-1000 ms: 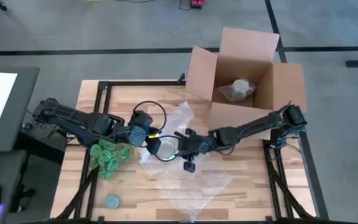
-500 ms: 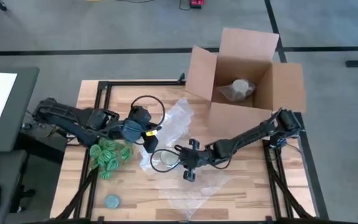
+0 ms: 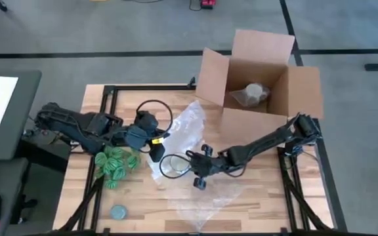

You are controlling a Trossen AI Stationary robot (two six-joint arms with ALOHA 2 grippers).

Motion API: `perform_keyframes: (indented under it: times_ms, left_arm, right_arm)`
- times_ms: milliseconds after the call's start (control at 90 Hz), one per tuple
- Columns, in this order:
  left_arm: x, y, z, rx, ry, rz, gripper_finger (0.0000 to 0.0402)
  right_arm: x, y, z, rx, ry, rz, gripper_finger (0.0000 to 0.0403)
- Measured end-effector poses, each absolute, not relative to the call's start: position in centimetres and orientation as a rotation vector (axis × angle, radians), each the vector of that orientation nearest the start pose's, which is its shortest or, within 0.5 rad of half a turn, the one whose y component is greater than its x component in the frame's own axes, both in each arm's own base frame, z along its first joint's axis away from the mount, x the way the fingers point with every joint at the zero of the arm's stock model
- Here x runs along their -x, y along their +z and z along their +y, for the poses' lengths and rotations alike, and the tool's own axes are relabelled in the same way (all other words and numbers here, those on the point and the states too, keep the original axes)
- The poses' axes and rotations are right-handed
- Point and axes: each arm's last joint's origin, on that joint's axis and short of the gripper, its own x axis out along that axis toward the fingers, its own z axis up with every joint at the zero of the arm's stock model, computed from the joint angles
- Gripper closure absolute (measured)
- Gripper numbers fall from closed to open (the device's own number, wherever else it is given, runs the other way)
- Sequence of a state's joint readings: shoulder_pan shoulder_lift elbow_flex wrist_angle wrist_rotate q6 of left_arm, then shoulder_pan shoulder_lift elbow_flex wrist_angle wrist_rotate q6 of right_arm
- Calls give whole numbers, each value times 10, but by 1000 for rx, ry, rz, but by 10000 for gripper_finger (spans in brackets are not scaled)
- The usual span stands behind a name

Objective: Wrap mug
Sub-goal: Wrap the blue mug with bubble wrap

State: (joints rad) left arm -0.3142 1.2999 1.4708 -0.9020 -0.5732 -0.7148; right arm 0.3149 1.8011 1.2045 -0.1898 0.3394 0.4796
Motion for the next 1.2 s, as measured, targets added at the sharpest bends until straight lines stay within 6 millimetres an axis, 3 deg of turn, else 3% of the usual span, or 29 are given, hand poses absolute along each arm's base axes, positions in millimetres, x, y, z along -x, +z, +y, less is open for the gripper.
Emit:
perform_keyframes:
  times_ms: [144, 556, 822, 1089, 1200]
  left_arm:
    - [-239, 394, -62, 377, 484, 563, 402]
    - [-238, 394, -63, 372, 487, 568, 402]
    - [-238, 394, -64, 369, 485, 563, 402]
    - [-240, 396, -69, 363, 452, 536, 402]
    - [-244, 397, -74, 369, 429, 513, 402]
  right_arm:
    - [-365, 210, 108, -243, -254, 706, 359]
    - [-366, 183, 122, -235, -283, 780, 359]
    - [-363, 174, 123, -259, -276, 843, 308]
    - [-357, 203, 121, -270, -230, 792, 213]
    - [-352, 228, 119, -277, -204, 738, 192]
